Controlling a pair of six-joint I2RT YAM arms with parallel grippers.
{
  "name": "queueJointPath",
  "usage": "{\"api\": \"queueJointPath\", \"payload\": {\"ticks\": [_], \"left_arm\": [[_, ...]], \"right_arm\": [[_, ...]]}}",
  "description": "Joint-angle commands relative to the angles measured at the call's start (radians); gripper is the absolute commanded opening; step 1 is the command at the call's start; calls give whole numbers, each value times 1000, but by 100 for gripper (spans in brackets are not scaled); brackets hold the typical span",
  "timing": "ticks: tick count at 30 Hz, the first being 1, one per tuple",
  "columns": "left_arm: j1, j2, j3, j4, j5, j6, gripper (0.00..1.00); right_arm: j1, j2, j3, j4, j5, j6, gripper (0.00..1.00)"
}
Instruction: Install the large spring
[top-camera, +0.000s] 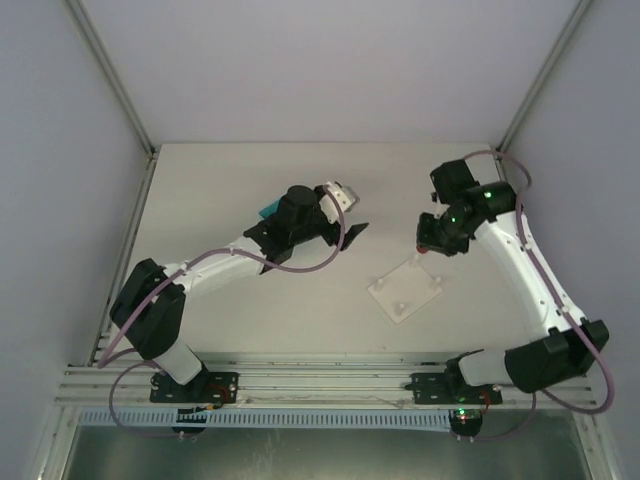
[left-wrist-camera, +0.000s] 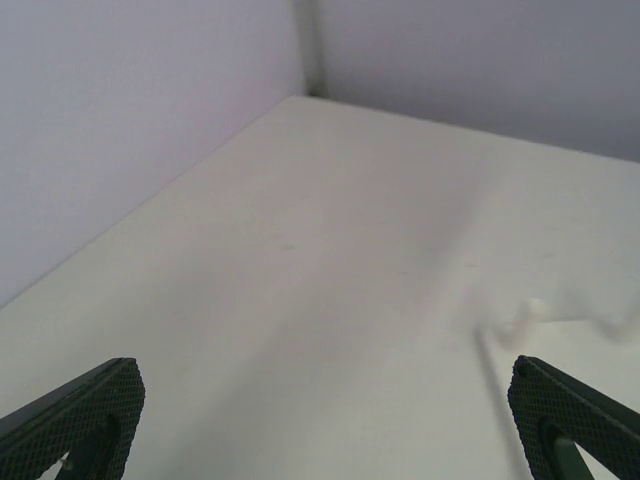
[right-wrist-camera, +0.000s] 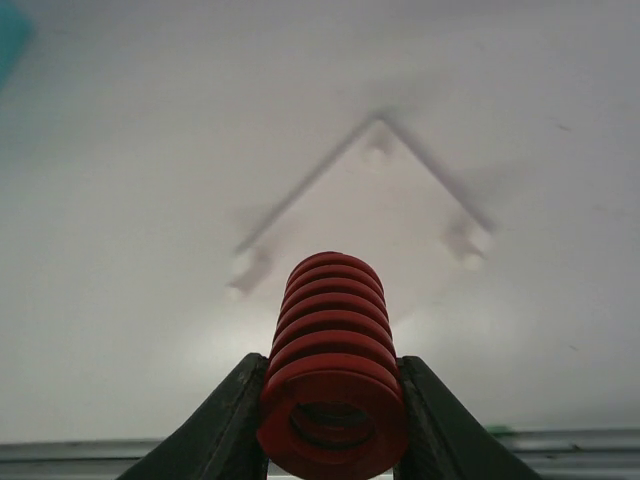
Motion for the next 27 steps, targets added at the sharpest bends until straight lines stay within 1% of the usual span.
{"api": "queueJointPath", "payload": {"ticks": [1, 5, 10, 14, 17, 23, 27], "left_arm": [[22, -34, 16, -41, -265, -88, 99], [40, -26, 62, -122, -452, -153, 99], [85, -40, 102, -200, -565, -250, 99], [135, -101, 49, -153, -556, -336, 99], [174, -127, 26, -156, -528, -375, 99], [201, -117, 65, -280, -537, -370, 99], [202, -126, 61, -295, -552, -365, 99]], "right_arm": [[-23, -80, -117, -54, 175, 57, 0], [-71, -124, -227, -10, 160, 70, 0], [-109, -122, -285, 88, 108, 58, 0], [-132, -78, -309, 137, 97, 67, 0], [-135, -51, -318, 162, 112, 64, 0], [-163, -26, -346, 158, 118, 82, 0], [-174, -21, -369, 158, 112, 95, 0]]}}
